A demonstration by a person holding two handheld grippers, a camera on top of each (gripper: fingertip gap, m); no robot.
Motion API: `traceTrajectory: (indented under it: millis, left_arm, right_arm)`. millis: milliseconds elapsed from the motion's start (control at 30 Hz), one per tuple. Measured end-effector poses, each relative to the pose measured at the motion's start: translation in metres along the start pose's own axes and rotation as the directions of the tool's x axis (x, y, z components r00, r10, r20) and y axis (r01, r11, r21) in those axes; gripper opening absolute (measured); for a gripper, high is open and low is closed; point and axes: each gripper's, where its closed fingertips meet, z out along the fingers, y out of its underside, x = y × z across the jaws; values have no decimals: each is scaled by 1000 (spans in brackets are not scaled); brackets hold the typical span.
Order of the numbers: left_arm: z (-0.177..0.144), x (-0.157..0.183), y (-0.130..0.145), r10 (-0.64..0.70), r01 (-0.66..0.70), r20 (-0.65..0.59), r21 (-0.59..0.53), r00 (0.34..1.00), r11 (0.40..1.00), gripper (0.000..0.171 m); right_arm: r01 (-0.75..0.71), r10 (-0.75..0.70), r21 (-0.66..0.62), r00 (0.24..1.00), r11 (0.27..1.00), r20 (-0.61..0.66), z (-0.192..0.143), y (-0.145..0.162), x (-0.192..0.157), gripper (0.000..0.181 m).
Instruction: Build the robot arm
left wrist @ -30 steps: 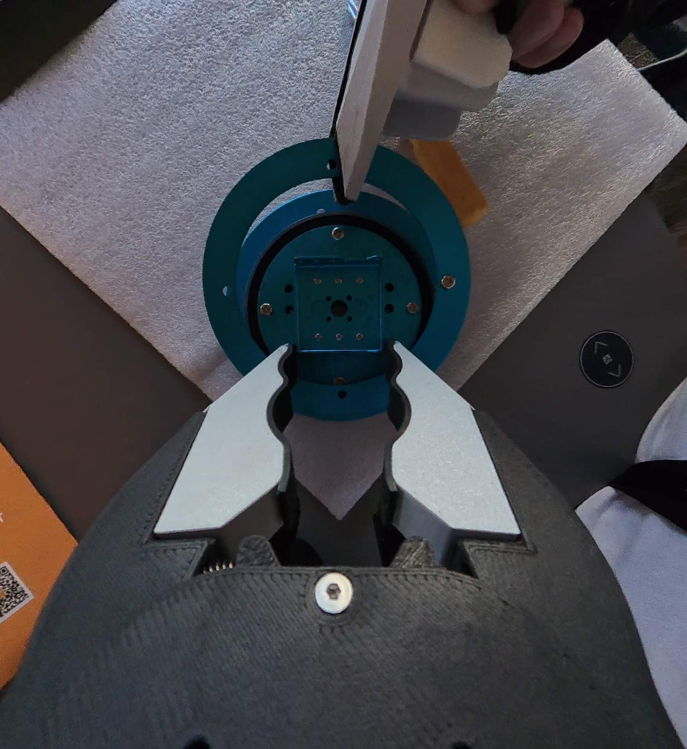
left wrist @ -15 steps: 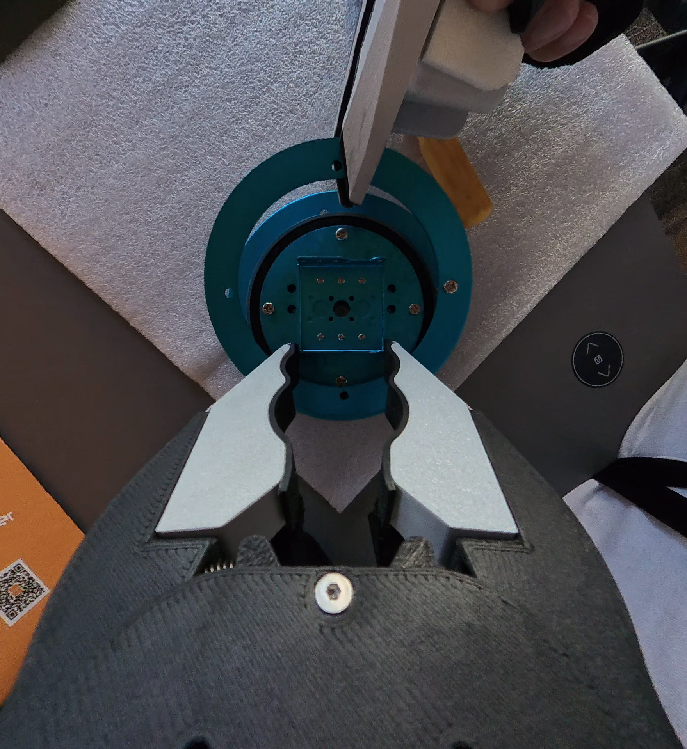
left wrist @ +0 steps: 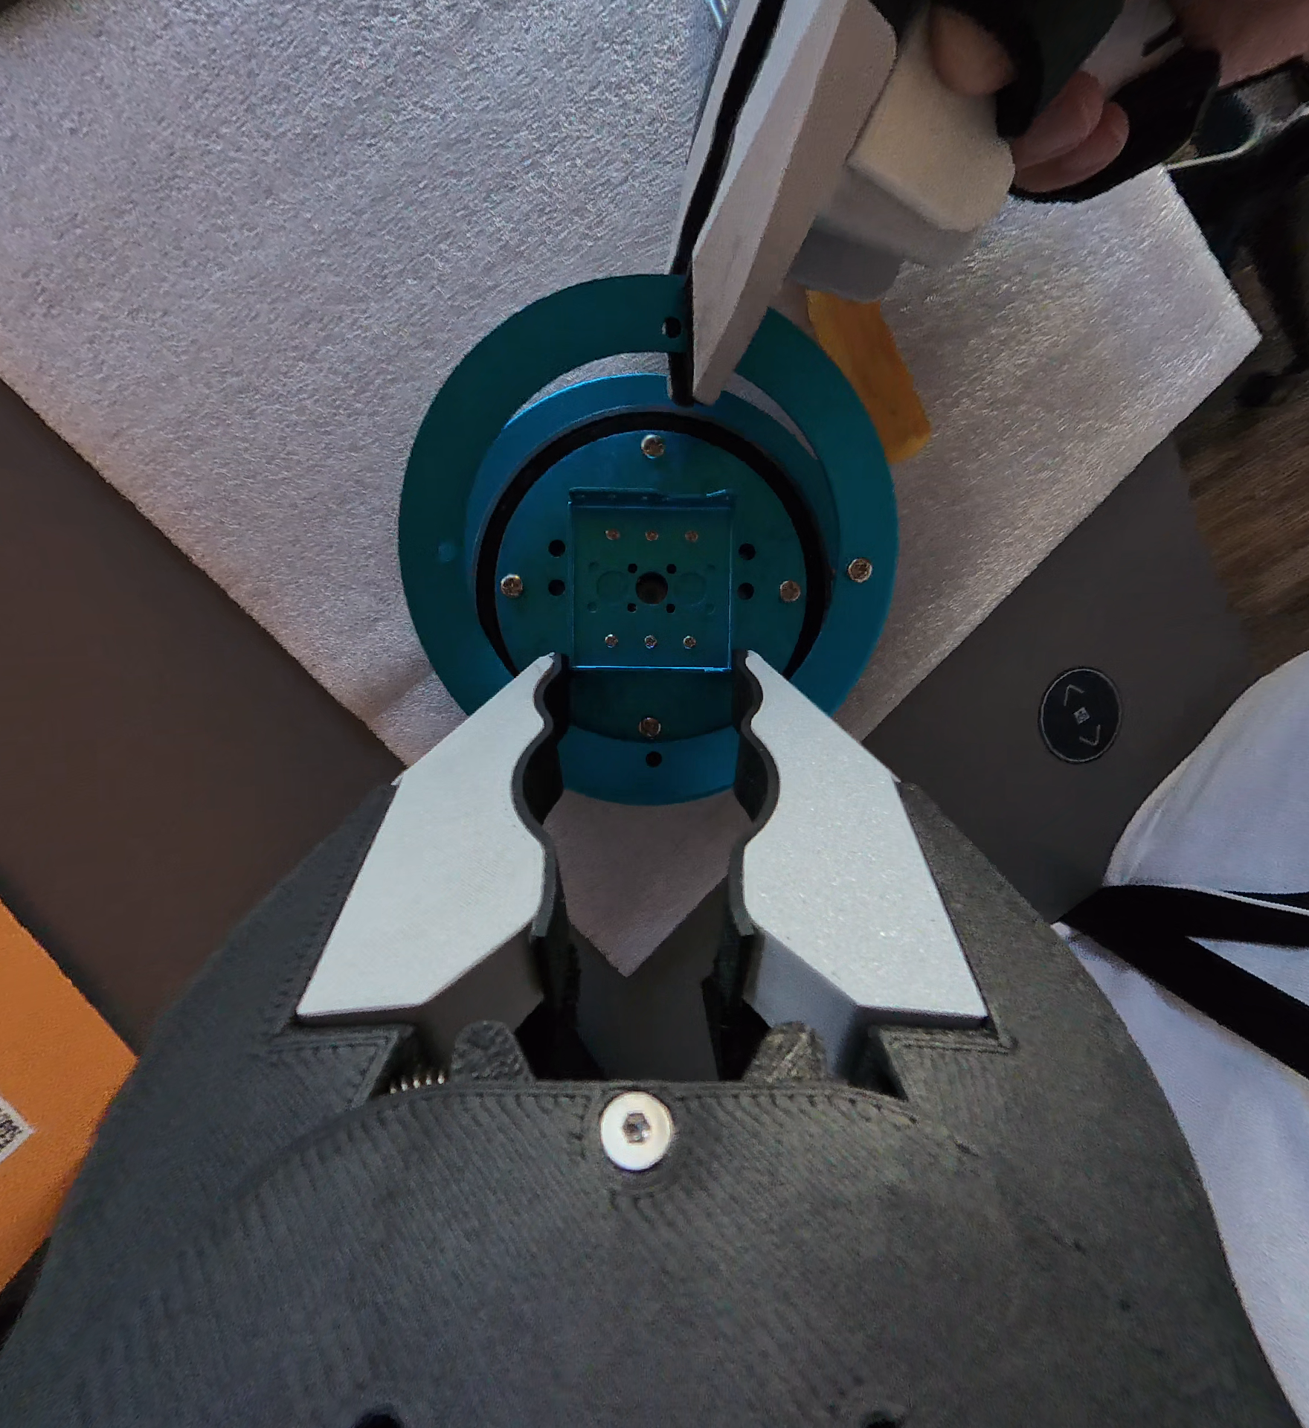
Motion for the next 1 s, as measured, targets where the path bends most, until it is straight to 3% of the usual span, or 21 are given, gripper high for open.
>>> traceTrajectory:
  millis: [333, 1000]
  left_arm:
    - [1, 1, 0, 22, -22, 31, 3, 999, 1000, 41]
    - [-2, 4, -2, -51, 51, -21, 3, 998, 999, 41]
  right_arm:
    - [8, -8, -3, 1000, 1000, -11, 1, 0, 1, 2]
    - [27, -26, 3, 999, 1000, -22, -2, 1, 3, 2]
